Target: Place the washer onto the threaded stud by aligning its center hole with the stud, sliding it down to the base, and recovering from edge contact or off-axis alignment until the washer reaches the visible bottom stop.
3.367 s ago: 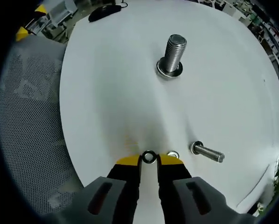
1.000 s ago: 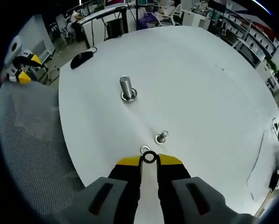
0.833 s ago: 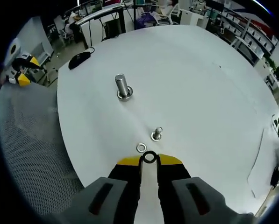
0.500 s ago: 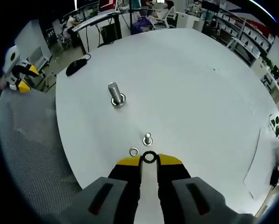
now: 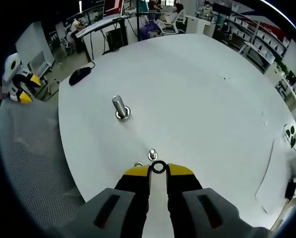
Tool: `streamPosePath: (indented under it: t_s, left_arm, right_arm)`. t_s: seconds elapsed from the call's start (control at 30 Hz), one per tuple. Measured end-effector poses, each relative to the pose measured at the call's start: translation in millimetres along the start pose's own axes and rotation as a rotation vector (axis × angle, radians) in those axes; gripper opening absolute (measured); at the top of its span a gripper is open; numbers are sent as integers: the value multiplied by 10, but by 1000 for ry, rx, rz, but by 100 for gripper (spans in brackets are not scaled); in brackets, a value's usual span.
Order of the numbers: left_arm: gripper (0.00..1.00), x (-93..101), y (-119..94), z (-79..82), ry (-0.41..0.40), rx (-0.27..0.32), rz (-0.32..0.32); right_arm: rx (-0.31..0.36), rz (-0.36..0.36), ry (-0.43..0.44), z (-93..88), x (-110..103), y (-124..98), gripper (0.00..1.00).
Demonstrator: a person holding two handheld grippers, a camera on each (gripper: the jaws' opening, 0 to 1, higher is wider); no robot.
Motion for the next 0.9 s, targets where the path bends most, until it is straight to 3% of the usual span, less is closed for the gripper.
streamPosePath:
  t_s: [0.27, 0.43, 0.9]
  left_arm:
    - [26, -8, -12, 16, -3, 10, 6]
    - [26, -18, -16, 25, -11, 19, 8]
    - [26, -29, -14, 16, -12, 13, 17]
  right_arm:
    - [5, 9, -28, 70, -17, 6, 14]
    - [-8, 19, -111, 125, -121, 60, 14]
    - [-53, 29, -139, 103, -138, 202, 14]
Point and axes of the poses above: the point that each gripper's makers call its tool centre point, and the gripper's own axes: y roughly forward along the fingers, x roughly to its right, z roughly out of its top, the point moved 2 cm from there along -y, roughly backward along the fingers, and after that the axes turned 4 degrees about -z, right-handed, at the moved point
